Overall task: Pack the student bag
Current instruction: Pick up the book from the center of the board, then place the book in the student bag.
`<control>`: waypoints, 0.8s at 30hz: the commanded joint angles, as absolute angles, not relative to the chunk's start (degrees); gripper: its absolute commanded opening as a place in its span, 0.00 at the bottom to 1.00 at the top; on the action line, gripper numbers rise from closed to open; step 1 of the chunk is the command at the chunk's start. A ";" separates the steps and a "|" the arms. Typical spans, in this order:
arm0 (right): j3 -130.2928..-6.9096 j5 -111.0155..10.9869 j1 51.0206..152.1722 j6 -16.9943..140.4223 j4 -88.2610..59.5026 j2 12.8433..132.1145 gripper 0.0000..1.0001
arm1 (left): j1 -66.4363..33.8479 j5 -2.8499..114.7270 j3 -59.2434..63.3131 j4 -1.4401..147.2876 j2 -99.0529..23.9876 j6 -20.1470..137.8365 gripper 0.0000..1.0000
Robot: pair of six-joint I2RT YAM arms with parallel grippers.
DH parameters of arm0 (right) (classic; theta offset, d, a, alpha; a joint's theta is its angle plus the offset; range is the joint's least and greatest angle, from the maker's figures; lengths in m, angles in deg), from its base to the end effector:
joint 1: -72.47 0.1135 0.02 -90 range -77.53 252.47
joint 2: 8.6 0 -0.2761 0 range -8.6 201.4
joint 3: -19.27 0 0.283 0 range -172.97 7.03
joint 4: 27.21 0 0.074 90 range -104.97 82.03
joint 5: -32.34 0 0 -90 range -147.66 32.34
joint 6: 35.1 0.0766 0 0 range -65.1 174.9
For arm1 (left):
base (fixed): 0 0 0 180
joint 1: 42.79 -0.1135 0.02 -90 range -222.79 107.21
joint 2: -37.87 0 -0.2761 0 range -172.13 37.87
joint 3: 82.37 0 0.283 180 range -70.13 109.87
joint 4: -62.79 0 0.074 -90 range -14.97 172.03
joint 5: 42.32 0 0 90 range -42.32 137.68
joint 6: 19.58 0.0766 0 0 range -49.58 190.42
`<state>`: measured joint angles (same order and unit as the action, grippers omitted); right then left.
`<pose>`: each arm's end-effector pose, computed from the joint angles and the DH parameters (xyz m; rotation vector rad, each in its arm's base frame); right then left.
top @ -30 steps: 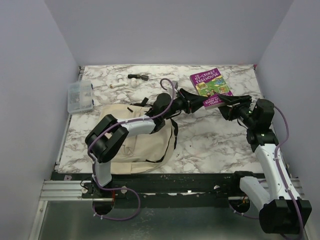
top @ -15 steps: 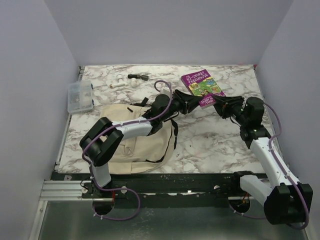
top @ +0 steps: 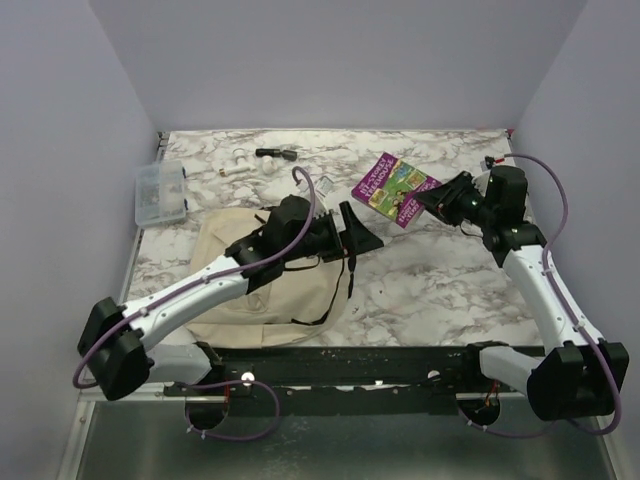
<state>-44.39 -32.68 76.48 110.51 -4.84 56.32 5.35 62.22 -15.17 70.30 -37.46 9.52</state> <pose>0.3143 0.0545 0.2999 0.6379 2.0161 1.0826 0.2345 -0.2906 0.3006 -0.0319 2.1441 -1.4764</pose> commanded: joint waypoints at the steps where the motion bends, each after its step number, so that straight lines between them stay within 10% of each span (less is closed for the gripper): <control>1: -51.19 -26.55 76.51 90.13 9.84 56.17 0.00 | 7.08 52.13 -12.82 102.03 -31.65 27.29 0.90; 15: -47.94 -20.51 76.66 82.47 27.64 47.28 0.00 | 18.15 23.22 3.82 125.76 -49.57 35.00 0.85; 24: -48.73 -20.30 76.86 80.16 35.79 44.70 0.00 | 17.98 17.37 5.24 127.42 -51.68 37.48 0.33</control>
<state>-47.07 -23.66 76.55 81.99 32.40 45.88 18.07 24.04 3.93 123.63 -52.87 35.25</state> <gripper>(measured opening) 0.252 0.431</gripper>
